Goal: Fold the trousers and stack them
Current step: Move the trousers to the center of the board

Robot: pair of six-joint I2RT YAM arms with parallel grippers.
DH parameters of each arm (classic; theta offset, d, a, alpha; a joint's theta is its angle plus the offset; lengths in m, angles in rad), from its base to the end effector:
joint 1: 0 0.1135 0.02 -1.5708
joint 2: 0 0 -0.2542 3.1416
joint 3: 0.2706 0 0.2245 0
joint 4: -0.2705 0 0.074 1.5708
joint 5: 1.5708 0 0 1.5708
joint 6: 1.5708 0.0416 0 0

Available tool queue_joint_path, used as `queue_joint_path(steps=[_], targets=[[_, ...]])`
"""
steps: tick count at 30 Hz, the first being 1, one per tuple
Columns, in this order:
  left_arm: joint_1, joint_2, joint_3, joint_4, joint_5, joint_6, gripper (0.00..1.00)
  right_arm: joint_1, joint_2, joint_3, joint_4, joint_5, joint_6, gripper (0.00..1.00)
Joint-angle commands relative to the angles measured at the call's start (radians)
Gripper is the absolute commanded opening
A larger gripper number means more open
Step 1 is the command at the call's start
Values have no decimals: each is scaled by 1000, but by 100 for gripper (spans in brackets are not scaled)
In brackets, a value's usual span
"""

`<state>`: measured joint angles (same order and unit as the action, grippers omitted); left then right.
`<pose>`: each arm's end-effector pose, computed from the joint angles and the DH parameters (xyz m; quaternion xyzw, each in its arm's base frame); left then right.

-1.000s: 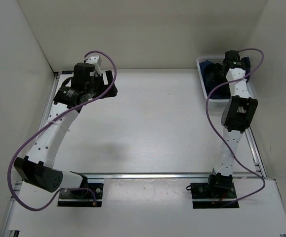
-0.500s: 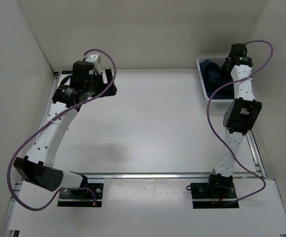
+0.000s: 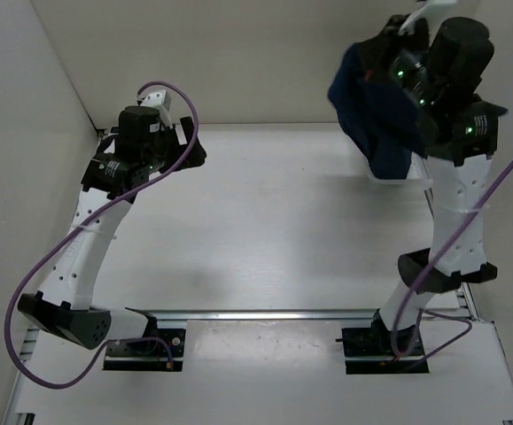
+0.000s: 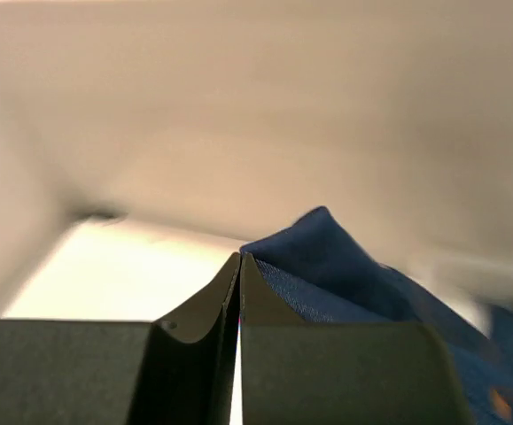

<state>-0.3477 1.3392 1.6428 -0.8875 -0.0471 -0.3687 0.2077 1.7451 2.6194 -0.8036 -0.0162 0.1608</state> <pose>0.2325 -0.0822 0.4192 -0.0204 0.8803 -0.1466 0.4508 0.2662 0.0568 0.5765 -0.0219 0.6813 0.1395 0.7183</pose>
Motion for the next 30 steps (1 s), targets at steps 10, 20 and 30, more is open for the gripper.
queue_joint_path(steps=[10,20,30], targets=[[220,-98,19,-171,-39,-138,100,323,5,-590,34,-14,51,91],[-54,-11,-190,-79,201,-48,100,55,-404,-1059,61,65,230,57],[-352,138,-516,81,138,-229,100,-247,-386,-1510,122,-122,244,100]])
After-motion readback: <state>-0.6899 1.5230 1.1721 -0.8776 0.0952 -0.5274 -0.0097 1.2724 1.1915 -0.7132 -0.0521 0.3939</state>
